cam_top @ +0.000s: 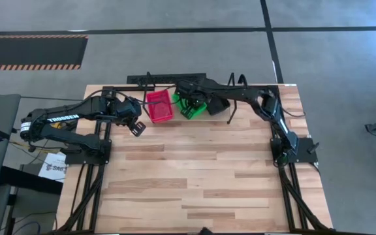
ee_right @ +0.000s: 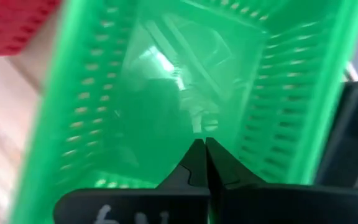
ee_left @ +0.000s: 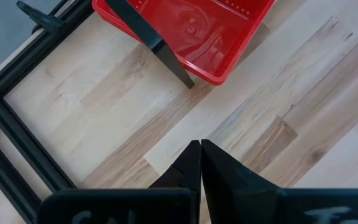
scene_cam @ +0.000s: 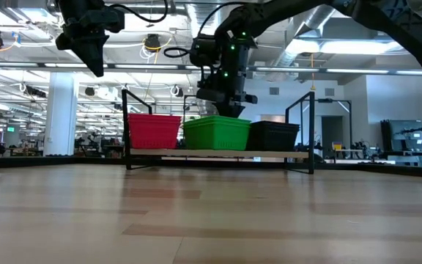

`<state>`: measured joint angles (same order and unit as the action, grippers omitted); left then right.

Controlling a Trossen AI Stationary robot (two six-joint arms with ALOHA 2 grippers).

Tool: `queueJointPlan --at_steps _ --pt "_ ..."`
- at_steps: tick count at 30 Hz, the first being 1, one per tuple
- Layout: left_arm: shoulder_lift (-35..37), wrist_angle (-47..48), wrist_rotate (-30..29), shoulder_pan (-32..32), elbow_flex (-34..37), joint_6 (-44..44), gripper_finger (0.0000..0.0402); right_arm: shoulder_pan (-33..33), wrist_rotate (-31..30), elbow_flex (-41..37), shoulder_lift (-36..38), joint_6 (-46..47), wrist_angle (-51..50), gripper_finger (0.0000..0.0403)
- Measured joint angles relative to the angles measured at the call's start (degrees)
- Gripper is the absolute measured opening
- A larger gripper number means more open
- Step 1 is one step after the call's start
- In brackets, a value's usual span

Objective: Stack baskets on shelf by color
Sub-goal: Adjust the stacked bins on the shelf

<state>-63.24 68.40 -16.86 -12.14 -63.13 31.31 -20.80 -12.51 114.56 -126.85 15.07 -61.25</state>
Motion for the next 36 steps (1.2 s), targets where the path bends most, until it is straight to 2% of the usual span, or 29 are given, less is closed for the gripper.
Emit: queueJointPlan --at_steps 14,22,26,30,33,36 --pt "0.00 0.00 0.00 0.00 0.00 -1.09 0.0000 5.20 0.39 -0.02 0.00 6.98 0.07 0.0001" --pt "0.00 0.00 0.00 0.02 0.00 -1.09 0.0000 5.99 0.35 -0.02 0.02 10.40 0.42 0.0002" --pt "0.00 0.22 0.00 0.02 0.00 -1.11 0.0000 6.64 -1.76 1.46 0.02 9.97 -0.72 0.0001" --pt "0.00 0.17 -0.01 0.02 0.00 -1.11 0.0000 7.20 -1.78 7.90 0.13 5.34 0.65 0.0001" --pt "0.02 0.13 -0.02 0.02 0.00 -1.11 0.0000 7.17 -0.34 10.82 0.15 1.26 3.91 0.0001" --pt "0.02 0.15 -0.03 0.02 0.00 -1.10 0.0000 7.16 3.62 11.13 0.15 -1.14 8.33 0.0001"
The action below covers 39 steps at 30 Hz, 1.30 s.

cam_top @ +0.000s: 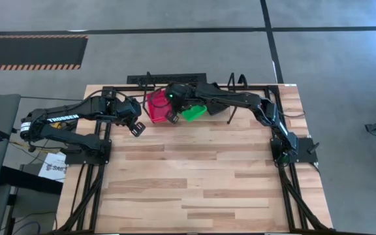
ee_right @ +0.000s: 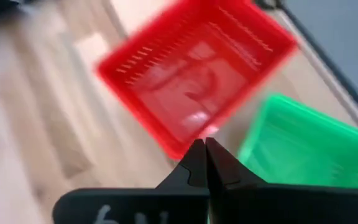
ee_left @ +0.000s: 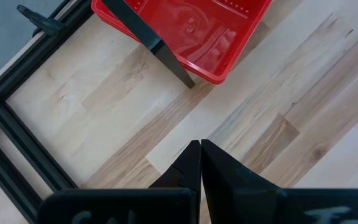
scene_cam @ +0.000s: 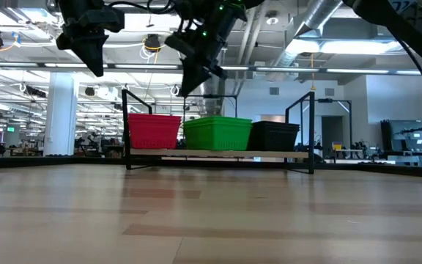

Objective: Stack baskets on shelf by color
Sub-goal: Adjust the stacked bins on the shelf

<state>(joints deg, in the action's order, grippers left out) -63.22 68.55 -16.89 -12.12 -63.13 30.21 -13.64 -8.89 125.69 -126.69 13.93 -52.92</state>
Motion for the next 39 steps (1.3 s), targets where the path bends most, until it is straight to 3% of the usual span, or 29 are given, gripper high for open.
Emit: queueJointPlan --at_steps 12,39 --pt "0.00 0.07 -0.47 0.00 0.00 -0.02 0.0000 -1.12 7.53 0.00 -0.13 -3.62 3.08 0.0001" --pt "-0.02 0.16 0.05 -0.01 0.00 2.64 0.0000 -2.85 13.60 -0.29 -7.02 -8.71 11.03 0.0000"
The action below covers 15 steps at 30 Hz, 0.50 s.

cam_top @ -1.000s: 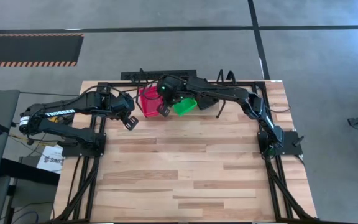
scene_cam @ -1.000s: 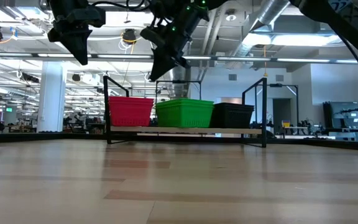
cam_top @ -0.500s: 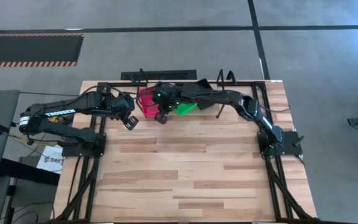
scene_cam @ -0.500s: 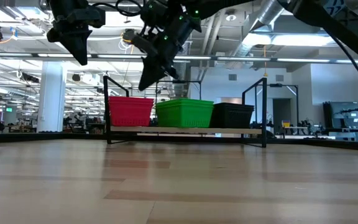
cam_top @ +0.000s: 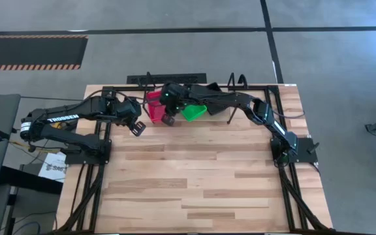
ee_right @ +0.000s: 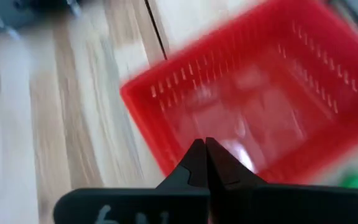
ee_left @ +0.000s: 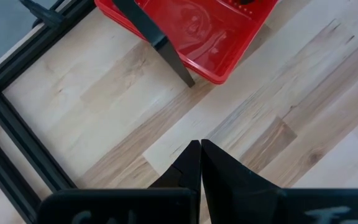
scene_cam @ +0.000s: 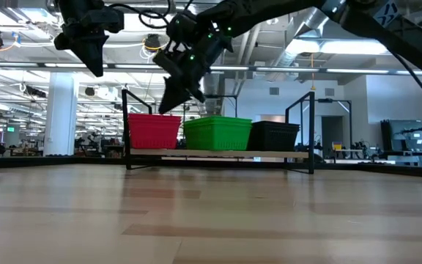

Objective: Stack baskets on shelf by color
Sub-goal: Adjust the stacked bins on the shelf

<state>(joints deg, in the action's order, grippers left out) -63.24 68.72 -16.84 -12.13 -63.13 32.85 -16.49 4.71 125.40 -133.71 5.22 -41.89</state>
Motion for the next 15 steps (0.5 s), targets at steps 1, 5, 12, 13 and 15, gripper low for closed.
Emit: queueJointPlan --at_steps 1,5,12,13,15 --pt "0.00 -0.07 0.00 0.01 0.00 -0.01 0.0000 0.02 0.02 0.15 -0.19 -0.17 0.47 0.0000" --pt "0.00 -0.06 -0.02 -0.02 0.00 0.00 0.0000 -0.40 0.48 -0.15 -0.91 -1.05 -0.62 0.0000" --pt "0.00 -0.12 -0.02 0.01 0.00 0.45 0.0000 -0.77 1.31 -0.13 -1.57 -2.53 -3.39 0.0000" --pt "0.00 -0.12 -0.02 0.01 0.00 0.46 0.0000 -0.77 1.33 -0.10 -1.57 -2.75 -3.86 0.0000" --pt "0.00 -0.14 -0.02 -0.02 0.00 0.65 0.0000 -0.79 1.32 -0.10 -1.44 -3.05 -5.32 0.0000"
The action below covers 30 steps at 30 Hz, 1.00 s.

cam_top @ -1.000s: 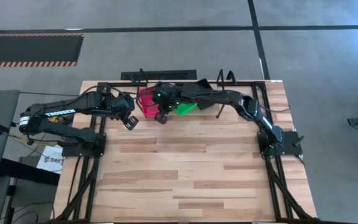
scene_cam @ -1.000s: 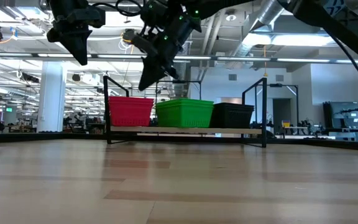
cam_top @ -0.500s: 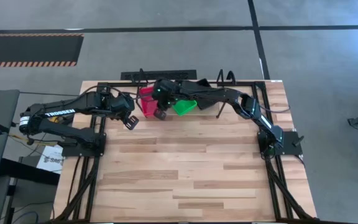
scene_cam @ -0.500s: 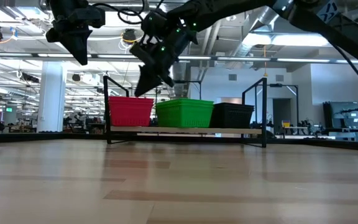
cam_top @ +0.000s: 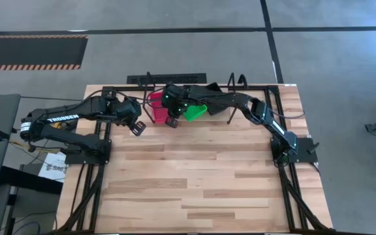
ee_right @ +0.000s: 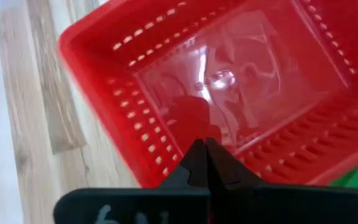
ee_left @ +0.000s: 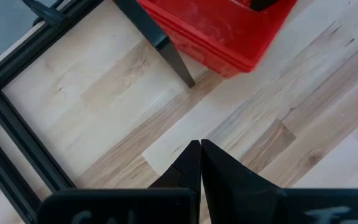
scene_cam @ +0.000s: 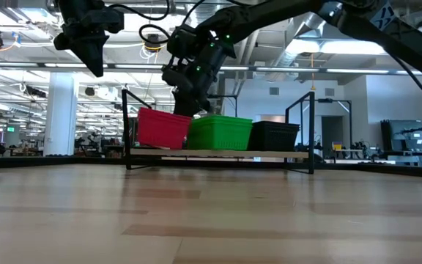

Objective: Stack baskets on shelf by color
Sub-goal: Adjust the stacked bins on the shelf, then return to Home Position

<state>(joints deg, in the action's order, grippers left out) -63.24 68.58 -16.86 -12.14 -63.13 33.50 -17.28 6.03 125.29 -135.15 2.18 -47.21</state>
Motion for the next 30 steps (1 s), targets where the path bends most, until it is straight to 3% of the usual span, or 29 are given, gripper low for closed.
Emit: queueJointPlan --at_steps 10,17,24,30 --pt "0.00 -0.04 0.00 0.02 0.00 0.17 0.0000 -0.17 -0.01 0.38 1.09 -2.22 -2.80 0.0001" --pt "0.00 -0.15 -0.04 0.02 0.00 0.17 0.0000 0.14 -0.40 7.55 1.01 -3.05 -6.51 0.0010" --pt "0.02 1.04 -1.36 1.04 0.00 -2.84 0.0000 1.53 -13.60 8.59 6.18 -6.70 -13.42 0.0002" --pt "2.68 1.86 -3.31 4.44 3.91 -4.16 0.0000 -0.39 -14.04 8.63 12.34 -5.21 -17.60 0.0005"
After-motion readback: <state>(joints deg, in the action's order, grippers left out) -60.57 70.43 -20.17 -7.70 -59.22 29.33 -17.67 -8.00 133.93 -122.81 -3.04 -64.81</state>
